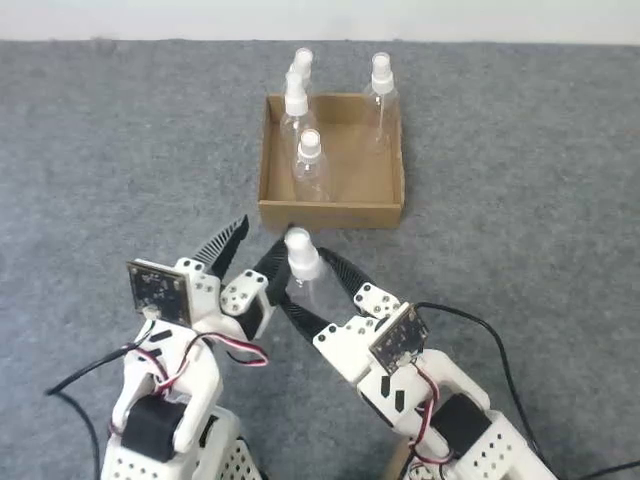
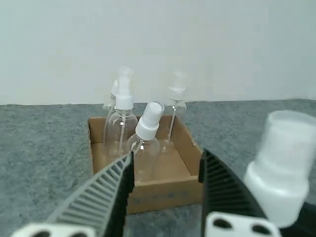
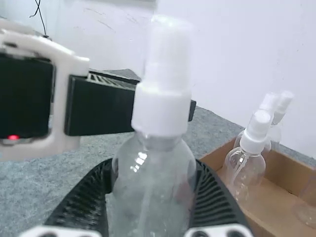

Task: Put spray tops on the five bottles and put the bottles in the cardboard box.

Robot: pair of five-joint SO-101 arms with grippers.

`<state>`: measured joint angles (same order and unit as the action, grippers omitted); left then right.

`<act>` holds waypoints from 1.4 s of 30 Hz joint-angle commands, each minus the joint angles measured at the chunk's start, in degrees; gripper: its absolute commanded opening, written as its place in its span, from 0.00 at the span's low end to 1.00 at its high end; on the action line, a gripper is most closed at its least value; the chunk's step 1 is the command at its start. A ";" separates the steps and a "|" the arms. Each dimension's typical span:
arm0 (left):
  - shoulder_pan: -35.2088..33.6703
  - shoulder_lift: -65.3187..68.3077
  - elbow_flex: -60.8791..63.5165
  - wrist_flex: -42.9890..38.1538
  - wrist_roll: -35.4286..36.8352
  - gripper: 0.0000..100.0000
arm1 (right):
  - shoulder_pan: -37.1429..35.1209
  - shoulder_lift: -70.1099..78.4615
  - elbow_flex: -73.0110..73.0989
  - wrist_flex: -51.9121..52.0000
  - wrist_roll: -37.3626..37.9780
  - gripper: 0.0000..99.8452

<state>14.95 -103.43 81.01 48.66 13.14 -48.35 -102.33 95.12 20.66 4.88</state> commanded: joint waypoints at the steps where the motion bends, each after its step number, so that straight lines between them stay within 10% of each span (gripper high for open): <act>1: 4.13 -0.79 -2.33 1.85 -4.66 0.21 | -0.92 -0.04 0.88 -0.13 0.97 0.01; 11: 3.34 -0.79 -2.51 1.49 -6.07 0.21 | -0.92 -0.04 1.32 -0.13 0.97 0.01; 42: -32.88 -0.79 5.85 -0.97 -1.49 0.21 | 4.35 -0.04 -10.55 16.57 0.53 0.01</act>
<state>-17.41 -103.52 84.44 52.09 10.86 -46.15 -102.42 91.25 34.55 5.14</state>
